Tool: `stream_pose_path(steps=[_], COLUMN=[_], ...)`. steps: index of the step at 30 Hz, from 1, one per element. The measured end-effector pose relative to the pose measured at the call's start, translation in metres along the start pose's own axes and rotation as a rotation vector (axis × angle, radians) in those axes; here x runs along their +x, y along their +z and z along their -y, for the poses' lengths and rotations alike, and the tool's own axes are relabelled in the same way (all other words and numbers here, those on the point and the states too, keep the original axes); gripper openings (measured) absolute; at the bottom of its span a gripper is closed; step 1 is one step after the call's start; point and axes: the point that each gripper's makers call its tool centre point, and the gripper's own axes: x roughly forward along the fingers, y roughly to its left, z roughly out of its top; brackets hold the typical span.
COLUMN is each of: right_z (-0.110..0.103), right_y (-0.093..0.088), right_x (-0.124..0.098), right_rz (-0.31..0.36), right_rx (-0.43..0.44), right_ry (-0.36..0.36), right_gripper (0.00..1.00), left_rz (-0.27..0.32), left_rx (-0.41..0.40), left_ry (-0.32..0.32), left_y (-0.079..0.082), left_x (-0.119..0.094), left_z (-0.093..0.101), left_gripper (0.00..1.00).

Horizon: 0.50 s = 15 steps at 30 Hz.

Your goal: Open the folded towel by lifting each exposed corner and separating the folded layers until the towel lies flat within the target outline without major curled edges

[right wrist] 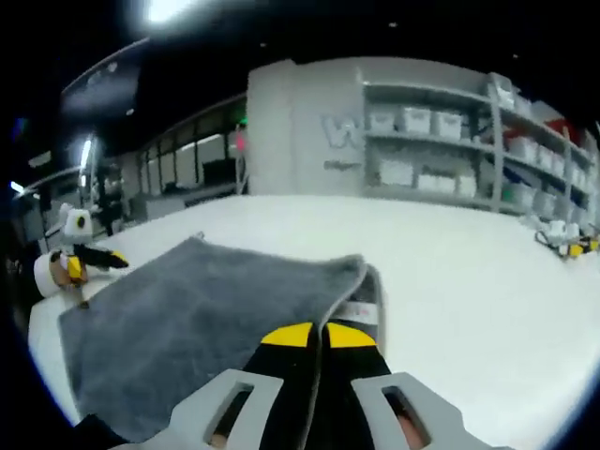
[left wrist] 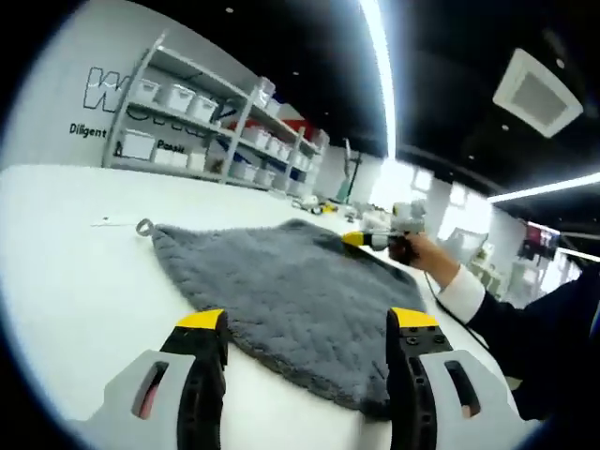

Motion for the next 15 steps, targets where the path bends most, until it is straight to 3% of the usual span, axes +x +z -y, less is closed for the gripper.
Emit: stream_pose_path(steps=[3,6,9,12,15], right_z=[-0.003,-0.012,-0.022,-0.028,-0.035], right_y=[0.005,0.008,0.010,0.011,0.013], right_x=[0.001,0.002,0.004,0.006,0.007], right_rz=[0.013,0.016,0.002,-0.017,-0.055], right_rx=[0.006,-0.002,-0.046,-0.113,-0.240], right_ry=[0.003,0.012,-0.005,-0.045,-0.109], right_gripper=[0.00,0.00,0.00,0.00,0.00], left_rz=[0.023,0.033,0.076,0.095,0.103], left_rx=[-0.013,-0.016,0.031,-0.006,-0.021], left_ry=[0.007,-0.027,-0.051,-0.060,-0.064], left_y=[0.003,0.005,0.011,0.015,0.017], left_x=[-0.003,-0.004,-0.007,-0.005,-0.005], left_z=[-0.002,0.005,0.012,0.014,0.014], left_gripper=[0.55,0.43,0.34,0.34,0.34])
